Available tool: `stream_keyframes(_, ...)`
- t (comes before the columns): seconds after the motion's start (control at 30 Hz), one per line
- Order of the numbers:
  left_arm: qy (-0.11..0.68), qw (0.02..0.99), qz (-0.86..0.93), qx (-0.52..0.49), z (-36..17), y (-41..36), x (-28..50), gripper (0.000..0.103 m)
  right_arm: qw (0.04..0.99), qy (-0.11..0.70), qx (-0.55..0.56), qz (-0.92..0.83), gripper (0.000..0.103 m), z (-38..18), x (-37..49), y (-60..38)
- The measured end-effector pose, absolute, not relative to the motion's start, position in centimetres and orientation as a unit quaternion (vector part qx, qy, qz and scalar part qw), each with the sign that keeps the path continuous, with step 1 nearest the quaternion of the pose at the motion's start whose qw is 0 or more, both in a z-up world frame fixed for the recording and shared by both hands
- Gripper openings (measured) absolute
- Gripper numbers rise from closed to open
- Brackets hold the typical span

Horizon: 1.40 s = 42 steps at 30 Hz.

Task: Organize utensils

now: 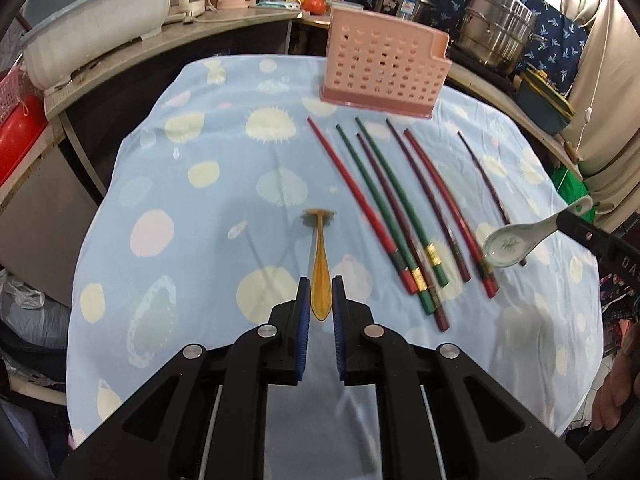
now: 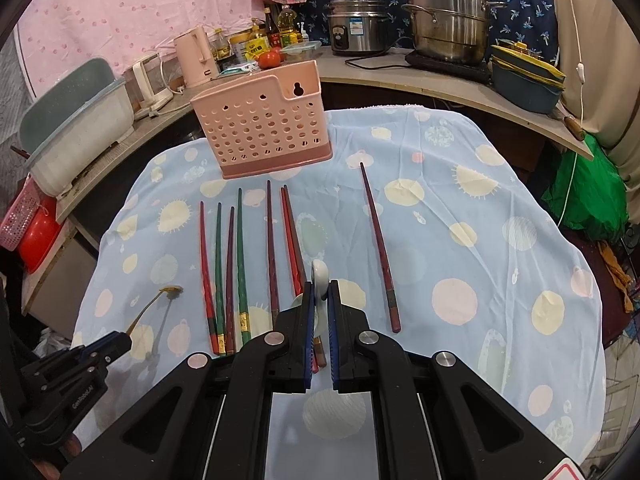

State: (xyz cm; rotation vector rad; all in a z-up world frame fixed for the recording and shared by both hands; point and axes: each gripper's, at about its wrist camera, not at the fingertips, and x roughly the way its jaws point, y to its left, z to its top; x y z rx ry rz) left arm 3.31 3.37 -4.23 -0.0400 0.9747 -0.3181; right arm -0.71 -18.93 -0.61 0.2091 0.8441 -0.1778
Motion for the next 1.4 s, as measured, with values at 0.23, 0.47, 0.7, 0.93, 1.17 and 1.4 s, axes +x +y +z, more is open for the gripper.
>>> stream_keyframes(0.23, 0.441, 0.884, -0.153, -0.025, -1.8, 2.9, 4.6, 0.010, 0.905, 0.403, 0.103, -0.085, 0.006, 0.0, -0.6, -19.1)
stream_keyframes(0.47, 0.425, 0.891, -0.158, -0.026, -0.2, 2.1, 5.9, 0.009, 0.906, 0.403, 0.104, -0.079, 0.006, 0.7, 0.3, -19.0)
stream_keyframes(0.7, 0.418, 0.893, -0.165, -0.030, 1.0, 1.3, 7.3, 0.001, 0.906, 0.402, 0.108, -0.077, 0.006, 1.0, 1.4, -19.3)
stream_keyframes(0.93, 0.411, 0.895, -0.169, -0.027, 2.0, 0.6, 8.8, 0.001, 0.909, 0.394, 0.107, -0.080, 0.006, 1.8, 2.6, -19.8)
stream_keyframes(1.17, 0.398, 0.901, -0.171, -0.021, 4.5, -0.2, 10.9, 0.001, 0.920, 0.372, 0.102, -0.073, 0.006, 4.2, 5.1, -20.5)
stream_keyframes(1.4, 0.359, 0.917, -0.173, -0.020, 8.8, -1.1, 14.9, 0.001, 0.935, 0.335, 0.094, -0.071, 0.006, 8.3, 9.6, -21.9)
